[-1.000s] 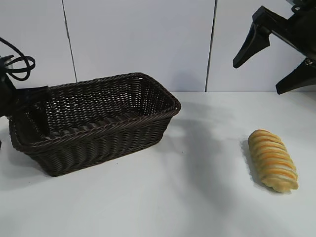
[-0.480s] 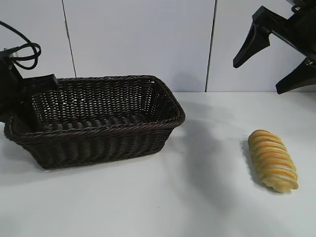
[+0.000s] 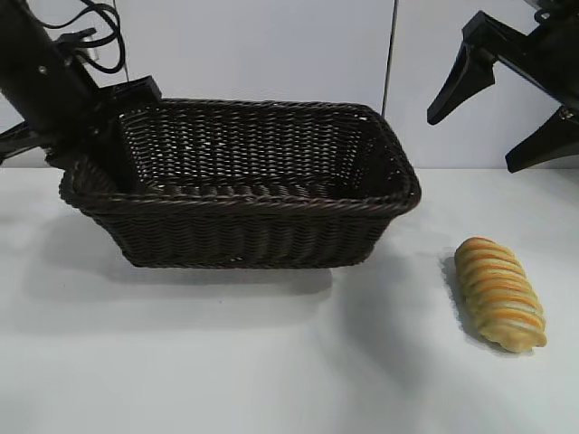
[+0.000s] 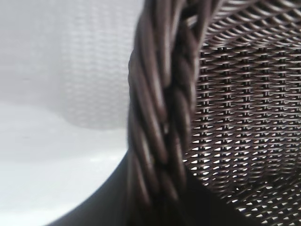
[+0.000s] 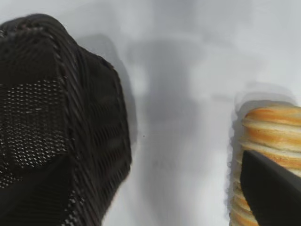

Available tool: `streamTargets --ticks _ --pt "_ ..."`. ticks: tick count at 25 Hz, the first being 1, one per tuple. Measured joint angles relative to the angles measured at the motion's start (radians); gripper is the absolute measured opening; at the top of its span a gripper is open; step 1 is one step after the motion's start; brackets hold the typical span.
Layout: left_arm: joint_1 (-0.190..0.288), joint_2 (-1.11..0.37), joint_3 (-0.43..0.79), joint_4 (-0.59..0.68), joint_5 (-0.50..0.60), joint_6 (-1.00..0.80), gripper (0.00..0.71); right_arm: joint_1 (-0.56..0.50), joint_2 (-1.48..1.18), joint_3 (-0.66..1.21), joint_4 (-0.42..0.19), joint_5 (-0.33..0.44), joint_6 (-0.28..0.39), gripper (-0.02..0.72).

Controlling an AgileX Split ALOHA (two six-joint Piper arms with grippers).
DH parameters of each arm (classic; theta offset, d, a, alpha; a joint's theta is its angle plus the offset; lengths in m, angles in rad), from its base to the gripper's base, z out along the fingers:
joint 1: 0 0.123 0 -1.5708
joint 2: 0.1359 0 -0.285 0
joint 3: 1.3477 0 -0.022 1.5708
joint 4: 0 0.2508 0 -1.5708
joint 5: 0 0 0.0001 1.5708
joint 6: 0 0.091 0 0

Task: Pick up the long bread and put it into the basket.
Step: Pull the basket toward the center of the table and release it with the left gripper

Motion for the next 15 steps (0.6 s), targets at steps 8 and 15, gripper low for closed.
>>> streamTargets --ticks 8,15 --pt "0.0 0.046 0.0 0.002 -0.014 0.03 0.102 0.0 0.0 0.0 0.0 0.003 0.0 0.695" --pt "0.0 0.044 -0.019 -0.015 0.0 0.03 0.558 0.0 0.0 0.0 0.0 0.003 0.0 0.695"
